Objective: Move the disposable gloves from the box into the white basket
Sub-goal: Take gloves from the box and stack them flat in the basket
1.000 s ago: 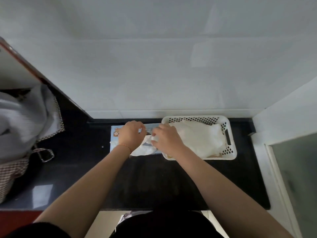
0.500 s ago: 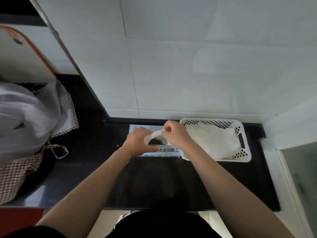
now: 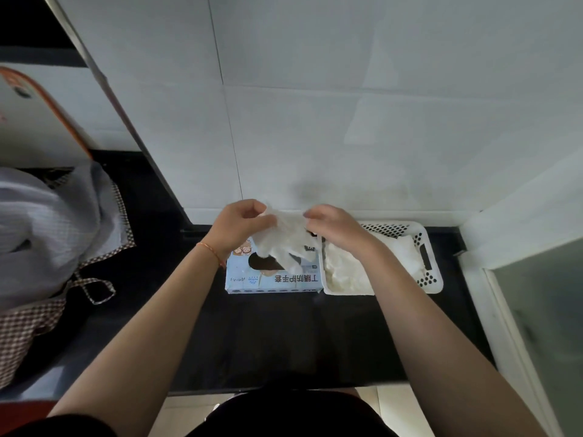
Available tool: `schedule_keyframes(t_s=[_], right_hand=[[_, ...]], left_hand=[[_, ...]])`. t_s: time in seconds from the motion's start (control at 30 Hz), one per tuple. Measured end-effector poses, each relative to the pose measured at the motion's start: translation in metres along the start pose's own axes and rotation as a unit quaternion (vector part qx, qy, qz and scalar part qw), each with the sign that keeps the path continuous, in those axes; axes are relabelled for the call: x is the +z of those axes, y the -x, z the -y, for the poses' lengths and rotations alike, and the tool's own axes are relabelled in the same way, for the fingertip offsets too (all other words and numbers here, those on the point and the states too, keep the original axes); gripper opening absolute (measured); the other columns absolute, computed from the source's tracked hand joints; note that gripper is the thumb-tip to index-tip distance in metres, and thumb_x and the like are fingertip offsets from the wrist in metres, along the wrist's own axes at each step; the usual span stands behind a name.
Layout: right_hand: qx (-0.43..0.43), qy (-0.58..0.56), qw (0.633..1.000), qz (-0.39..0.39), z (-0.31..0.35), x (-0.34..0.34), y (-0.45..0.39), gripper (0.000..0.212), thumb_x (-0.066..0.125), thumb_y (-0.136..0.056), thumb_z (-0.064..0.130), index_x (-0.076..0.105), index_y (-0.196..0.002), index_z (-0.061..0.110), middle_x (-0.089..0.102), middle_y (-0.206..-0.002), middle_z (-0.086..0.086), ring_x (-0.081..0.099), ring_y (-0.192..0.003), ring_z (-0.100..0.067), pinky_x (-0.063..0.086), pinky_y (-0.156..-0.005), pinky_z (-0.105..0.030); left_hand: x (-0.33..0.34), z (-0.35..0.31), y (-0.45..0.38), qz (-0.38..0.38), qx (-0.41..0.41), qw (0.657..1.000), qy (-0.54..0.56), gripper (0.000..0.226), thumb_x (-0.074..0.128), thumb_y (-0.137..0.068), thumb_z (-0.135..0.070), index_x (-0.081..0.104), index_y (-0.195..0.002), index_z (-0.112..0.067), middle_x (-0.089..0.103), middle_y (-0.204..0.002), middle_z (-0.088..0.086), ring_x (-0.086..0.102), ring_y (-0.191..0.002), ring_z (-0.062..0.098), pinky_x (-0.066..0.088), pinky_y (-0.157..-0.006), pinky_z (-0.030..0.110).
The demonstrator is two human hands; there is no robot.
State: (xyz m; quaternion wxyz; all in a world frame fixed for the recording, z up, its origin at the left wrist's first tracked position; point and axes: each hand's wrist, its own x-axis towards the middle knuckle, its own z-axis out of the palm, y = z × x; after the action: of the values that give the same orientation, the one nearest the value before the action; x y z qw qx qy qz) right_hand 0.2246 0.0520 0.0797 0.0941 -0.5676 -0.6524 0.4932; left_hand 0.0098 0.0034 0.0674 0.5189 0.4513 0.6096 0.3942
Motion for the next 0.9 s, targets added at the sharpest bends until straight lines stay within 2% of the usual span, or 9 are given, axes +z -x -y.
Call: schedule_keyframes(t_s=[0.07, 0.13, 0.2, 0.27, 0.33, 0.47, 0.57, 0.73, 0.9], right_hand=[[-0.059, -0.036, 0.996, 0.049, 0.016, -0.003, 0.006, 0.056, 0.069, -0.085, 0.024, 0.048, -0.136, 0.029, 0.053, -0.131, 0.009, 0.050, -0.123, -0.007, 0.044, -0.097, -0.027], [-0.100, -0.022, 0.992, 0.069, 0.031, -0.006, 0.013, 0.065, 0.074, -0.081, 0.022, 0.044, -0.136, 0.037, 0.050, -0.131, 0.011, 0.047, -0.123, -0.005, 0.043, -0.096, -0.025], [-0.113, 0.033, 0.991, 0.062, 0.039, -0.012, 0.019, 0.058, 0.075, -0.080, 0.020, 0.050, -0.130, 0.034, 0.054, -0.120, 0.009, 0.054, -0.109, -0.009, 0.045, -0.089, -0.028], [-0.102, 0.097, 0.989, 0.050, 0.040, -0.017, 0.023, 0.048, 0.074, -0.082, 0.022, 0.056, -0.126, 0.028, 0.054, -0.102, 0.008, 0.055, -0.087, -0.007, 0.044, -0.071, -0.025], [-0.086, 0.131, 0.987, 0.031, 0.036, -0.021, 0.027, 0.038, 0.073, -0.084, 0.022, 0.063, -0.120, 0.021, 0.051, -0.086, 0.010, 0.051, -0.074, -0.002, 0.039, -0.062, -0.021], [-0.094, 0.079, 0.992, -0.042, 0.029, -0.023, 0.033, 0.013, 0.070, -0.085, 0.017, 0.070, -0.097, 0.019, 0.055, -0.075, 0.011, 0.051, -0.064, -0.004, 0.041, -0.059, -0.020], [-0.094, 0.008, 0.993, -0.073, 0.027, -0.029, 0.039, 0.008, 0.069, -0.083, 0.014, 0.068, -0.087, 0.021, 0.059, -0.074, 0.007, 0.053, -0.056, -0.002, 0.045, -0.052, -0.017], [-0.068, 0.094, 0.993, -0.018, 0.017, -0.044, 0.045, 0.018, 0.076, -0.081, 0.030, 0.064, -0.085, 0.017, 0.055, -0.076, 0.010, 0.051, -0.063, -0.004, 0.038, -0.059, -0.020], [-0.063, 0.042, 0.994, -0.073, 0.010, -0.053, 0.046, 0.033, 0.072, -0.085, 0.041, 0.065, -0.105, 0.016, 0.058, -0.084, 0.006, 0.054, -0.072, -0.006, 0.039, -0.061, -0.021]], left_hand=[[0.008, -0.015, 0.000, 0.056, 0.026, 0.998, -0.029, 0.008, 0.073, -0.085, -0.008, 0.066, -0.083, -0.010, 0.067, -0.080, 0.000, 0.062, -0.069, 0.008, 0.050, -0.065, 0.016], [0.016, -0.024, -0.001, 0.095, 0.039, 0.993, -0.064, 0.008, 0.074, -0.083, -0.007, 0.068, -0.087, -0.013, 0.070, -0.089, -0.003, 0.065, -0.080, 0.005, 0.051, -0.073, 0.015], [0.024, -0.030, -0.001, 0.097, 0.049, 0.990, -0.086, 0.011, 0.076, -0.081, -0.009, 0.071, -0.087, -0.016, 0.074, -0.098, -0.001, 0.067, -0.092, 0.004, 0.052, -0.082, 0.018], [0.027, -0.032, 0.000, 0.084, 0.051, 0.990, -0.104, 0.014, 0.078, -0.081, -0.013, 0.069, -0.091, -0.017, 0.073, -0.091, 0.004, 0.066, -0.082, 0.005, 0.051, -0.076, 0.020], [0.028, -0.032, 0.001, 0.077, 0.045, 0.990, -0.106, 0.025, 0.079, -0.081, -0.017, 0.062, -0.100, -0.016, 0.070, -0.082, -0.002, 0.064, -0.071, 0.002, 0.048, -0.066, 0.016], [0.035, -0.029, 0.002, 0.118, 0.027, 0.986, -0.112, 0.037, 0.078, -0.081, -0.014, 0.060, -0.113, -0.016, 0.070, -0.090, 0.000, 0.066, -0.077, 0.011, 0.050, -0.073, 0.019], [0.043, -0.022, 0.002, 0.098, 0.020, 0.986, -0.131, 0.017, 0.076, -0.083, -0.017, 0.070, -0.097, -0.011, 0.073, -0.091, 0.000, 0.066, -0.081, 0.012, 0.050, -0.080, 0.027], [0.054, -0.029, -0.001, 0.050, 0.058, 0.987, -0.138, 0.011, 0.076, -0.083, -0.022, 0.072, -0.082, -0.012, 0.070, -0.077, -0.003, 0.062, -0.073, 0.008, 0.048, -0.074, 0.021], [0.074, -0.039, -0.005, 0.068, 0.108, 0.977, -0.170, 0.010, 0.071, -0.087, -0.022, 0.072, -0.085, -0.012, 0.071, -0.078, 0.001, 0.059, -0.068, 0.004, 0.048, -0.070, 0.021]])
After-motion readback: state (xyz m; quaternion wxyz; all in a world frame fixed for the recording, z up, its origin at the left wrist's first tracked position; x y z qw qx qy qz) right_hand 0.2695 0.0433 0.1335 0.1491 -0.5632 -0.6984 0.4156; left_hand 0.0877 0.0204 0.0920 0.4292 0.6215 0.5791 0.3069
